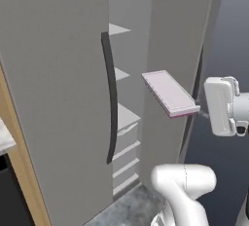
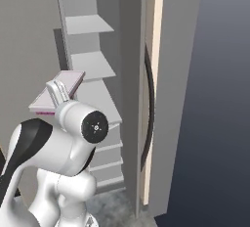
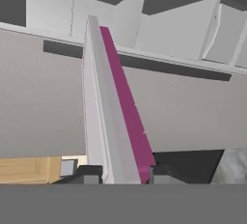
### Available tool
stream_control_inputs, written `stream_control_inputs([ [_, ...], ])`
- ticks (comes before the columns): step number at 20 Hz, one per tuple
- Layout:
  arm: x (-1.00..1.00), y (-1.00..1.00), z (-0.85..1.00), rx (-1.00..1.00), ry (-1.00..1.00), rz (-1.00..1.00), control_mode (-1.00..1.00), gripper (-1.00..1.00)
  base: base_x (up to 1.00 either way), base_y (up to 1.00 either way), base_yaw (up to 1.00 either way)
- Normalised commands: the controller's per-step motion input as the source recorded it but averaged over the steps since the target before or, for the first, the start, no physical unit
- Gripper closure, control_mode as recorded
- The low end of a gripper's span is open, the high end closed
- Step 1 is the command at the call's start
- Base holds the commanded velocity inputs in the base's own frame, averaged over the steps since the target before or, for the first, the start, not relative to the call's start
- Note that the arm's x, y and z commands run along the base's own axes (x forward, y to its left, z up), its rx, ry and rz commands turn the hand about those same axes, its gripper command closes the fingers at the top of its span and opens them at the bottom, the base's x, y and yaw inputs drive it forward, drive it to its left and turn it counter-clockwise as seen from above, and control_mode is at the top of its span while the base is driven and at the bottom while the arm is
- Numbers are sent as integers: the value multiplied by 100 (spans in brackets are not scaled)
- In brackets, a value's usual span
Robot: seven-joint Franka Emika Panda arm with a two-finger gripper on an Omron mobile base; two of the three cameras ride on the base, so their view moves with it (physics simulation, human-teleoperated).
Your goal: The ice cube tray has been filled with water. Take the tray and place it in the freezer to make ice. Close the freezer door after placing the tray.
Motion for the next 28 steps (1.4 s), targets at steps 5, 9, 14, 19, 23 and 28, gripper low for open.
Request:
stream_control_inputs([
  [5, 0, 0, 0, 0, 0, 0, 100, 100, 48, 0, -8],
  [9, 0, 0, 0, 0, 0, 0, 100, 100, 47, 0, -8],
  [14, 0, 0, 0, 0, 0, 0, 100, 100, 47, 0, -7],
  [19, 0, 0, 0, 0, 0, 0, 100, 100, 44, 0, -6],
  [23, 0, 0, 0, 0, 0, 0, 100, 100, 38, 0, -6],
  [28, 0, 0, 0, 0, 0, 0, 100, 100, 33, 0, -4],
])
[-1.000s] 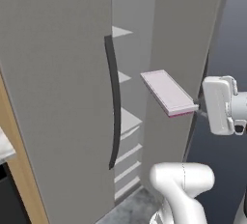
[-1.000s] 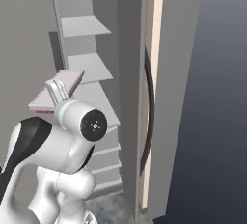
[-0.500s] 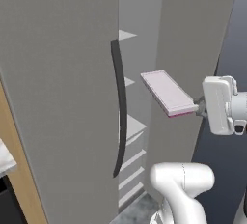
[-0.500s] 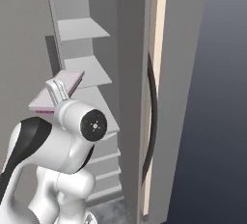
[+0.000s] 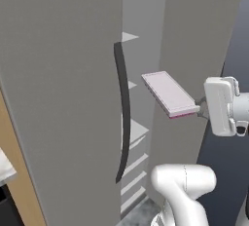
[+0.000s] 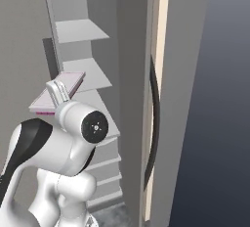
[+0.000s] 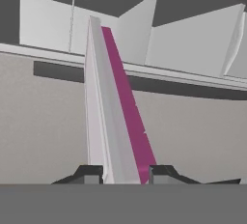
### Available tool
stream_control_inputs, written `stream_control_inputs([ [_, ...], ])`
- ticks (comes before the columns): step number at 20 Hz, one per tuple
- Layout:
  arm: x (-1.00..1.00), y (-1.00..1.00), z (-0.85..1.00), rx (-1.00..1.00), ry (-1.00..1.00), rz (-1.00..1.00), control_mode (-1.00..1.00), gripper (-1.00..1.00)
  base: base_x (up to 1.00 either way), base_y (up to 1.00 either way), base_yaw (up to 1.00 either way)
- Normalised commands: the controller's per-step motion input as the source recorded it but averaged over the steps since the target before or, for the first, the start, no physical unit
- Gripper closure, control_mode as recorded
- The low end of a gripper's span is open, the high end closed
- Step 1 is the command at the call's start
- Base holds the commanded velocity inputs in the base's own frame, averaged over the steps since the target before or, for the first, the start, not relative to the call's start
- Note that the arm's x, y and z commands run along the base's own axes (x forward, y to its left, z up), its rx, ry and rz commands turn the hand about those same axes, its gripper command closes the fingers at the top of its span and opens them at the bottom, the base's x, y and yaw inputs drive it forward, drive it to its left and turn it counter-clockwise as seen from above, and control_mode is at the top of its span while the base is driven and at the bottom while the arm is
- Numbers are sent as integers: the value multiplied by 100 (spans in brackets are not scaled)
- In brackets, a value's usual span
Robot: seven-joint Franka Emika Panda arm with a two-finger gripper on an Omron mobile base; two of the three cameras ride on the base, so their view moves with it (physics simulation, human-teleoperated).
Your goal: The ice cube tray has been filled with water. Take the tray and place it in the freezer to make ice. Close the freezer door after placing the tray.
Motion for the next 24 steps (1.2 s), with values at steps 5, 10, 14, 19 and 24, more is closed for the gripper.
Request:
stream_control_inputs([
  [5, 0, 0, 0, 0, 0, 0, 100, 100, 30, -3, -1],
  [10, 0, 0, 0, 0, 0, 0, 100, 100, 35, -4, 0],
  [14, 0, 0, 0, 0, 0, 0, 100, 100, 39, -12, 0],
  [19, 0, 0, 0, 0, 0, 0, 100, 100, 43, -20, 2],
  [24, 0, 0, 0, 0, 0, 0, 100, 100, 40, -21, 4],
])
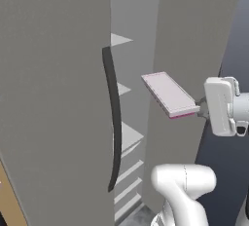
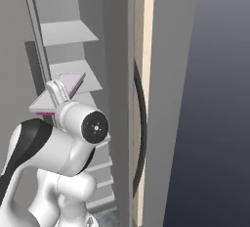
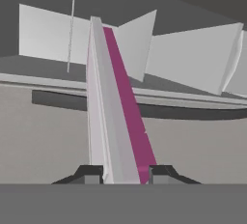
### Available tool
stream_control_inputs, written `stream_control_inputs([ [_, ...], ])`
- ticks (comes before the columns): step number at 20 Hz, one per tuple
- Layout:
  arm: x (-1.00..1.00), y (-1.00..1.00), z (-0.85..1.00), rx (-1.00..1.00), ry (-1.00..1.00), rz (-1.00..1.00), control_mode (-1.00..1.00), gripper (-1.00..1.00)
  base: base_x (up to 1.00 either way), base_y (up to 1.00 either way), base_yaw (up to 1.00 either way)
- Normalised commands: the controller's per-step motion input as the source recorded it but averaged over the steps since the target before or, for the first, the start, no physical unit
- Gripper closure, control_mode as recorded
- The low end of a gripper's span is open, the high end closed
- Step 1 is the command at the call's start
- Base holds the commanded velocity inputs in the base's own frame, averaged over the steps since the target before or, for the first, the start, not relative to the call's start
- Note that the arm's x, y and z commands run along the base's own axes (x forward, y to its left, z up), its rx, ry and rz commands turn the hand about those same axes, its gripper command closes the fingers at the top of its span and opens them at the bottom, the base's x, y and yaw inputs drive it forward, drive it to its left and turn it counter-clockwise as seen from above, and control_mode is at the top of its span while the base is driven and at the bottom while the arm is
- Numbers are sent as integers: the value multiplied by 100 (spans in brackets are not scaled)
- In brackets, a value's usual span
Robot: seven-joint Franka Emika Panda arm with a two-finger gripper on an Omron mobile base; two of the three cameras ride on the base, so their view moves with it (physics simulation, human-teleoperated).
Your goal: The ice cube tray has been filled with water. Take the tray and place it in the freezer to make ice. Close the freezer door after placing the tray.
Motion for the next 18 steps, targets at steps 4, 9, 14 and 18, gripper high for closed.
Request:
stream_control_inputs([
  [4, 0, 0, 0, 0, 0, 0, 100, 100, 39, -4, 4],
  [9, 0, 0, 0, 0, 0, 0, 100, 100, 43, 0, 2],
  [14, 0, 0, 0, 0, 0, 0, 100, 100, 46, 0, 0],
  [18, 0, 0, 0, 0, 0, 0, 100, 100, 40, 0, 0],
])
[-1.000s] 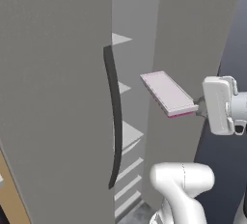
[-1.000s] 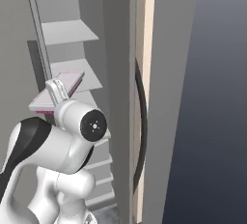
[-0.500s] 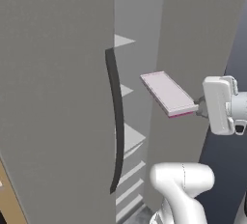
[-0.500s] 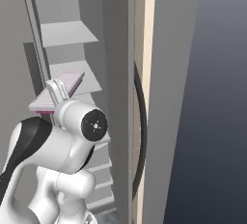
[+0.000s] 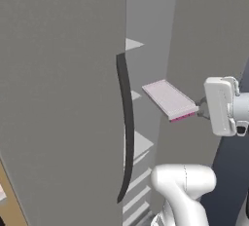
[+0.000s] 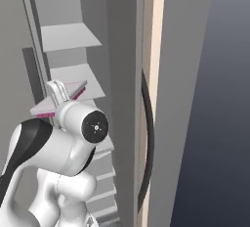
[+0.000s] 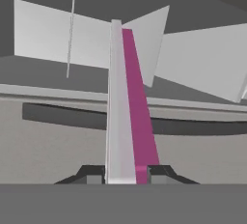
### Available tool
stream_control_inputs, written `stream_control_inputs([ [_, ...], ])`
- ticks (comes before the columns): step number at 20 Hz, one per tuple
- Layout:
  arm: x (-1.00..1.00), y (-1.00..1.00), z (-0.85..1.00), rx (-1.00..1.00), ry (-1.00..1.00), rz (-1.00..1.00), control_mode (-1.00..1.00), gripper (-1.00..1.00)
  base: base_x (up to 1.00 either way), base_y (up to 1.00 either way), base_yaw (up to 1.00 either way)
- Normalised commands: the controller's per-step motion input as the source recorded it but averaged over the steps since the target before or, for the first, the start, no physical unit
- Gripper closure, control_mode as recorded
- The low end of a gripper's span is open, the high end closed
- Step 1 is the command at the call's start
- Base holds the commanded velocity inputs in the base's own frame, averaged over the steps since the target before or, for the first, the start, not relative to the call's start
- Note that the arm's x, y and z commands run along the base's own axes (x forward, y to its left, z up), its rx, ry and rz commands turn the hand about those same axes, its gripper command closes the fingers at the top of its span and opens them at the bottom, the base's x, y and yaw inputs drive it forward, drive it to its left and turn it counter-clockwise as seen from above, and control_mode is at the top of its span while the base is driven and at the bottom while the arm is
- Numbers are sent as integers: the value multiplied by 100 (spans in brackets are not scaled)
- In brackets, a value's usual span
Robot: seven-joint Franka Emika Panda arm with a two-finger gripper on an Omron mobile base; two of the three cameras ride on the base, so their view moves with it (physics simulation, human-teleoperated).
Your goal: The ice cube tray has been filled with water. Take the tray and place it in the freezer to make ice. Close the freezer door after placing the tray.
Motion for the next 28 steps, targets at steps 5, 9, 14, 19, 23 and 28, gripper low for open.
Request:
stream_control_inputs([
  [5, 0, 0, 0, 0, 0, 0, 100, 100, 37, 0, 0],
  [9, 0, 0, 0, 0, 0, 0, 100, 100, 32, 0, 1],
  [14, 0, 0, 0, 0, 0, 0, 100, 100, 28, 0, 1],
  [19, 0, 0, 0, 0, 0, 0, 100, 100, 27, 0, 0],
  [23, 15, 0, 0, 0, 3, 0, -100, 100, 15, 0, 0],
  [28, 27, 0, 0, 0, 7, 2, -100, 100, 0, 0, 0],
])
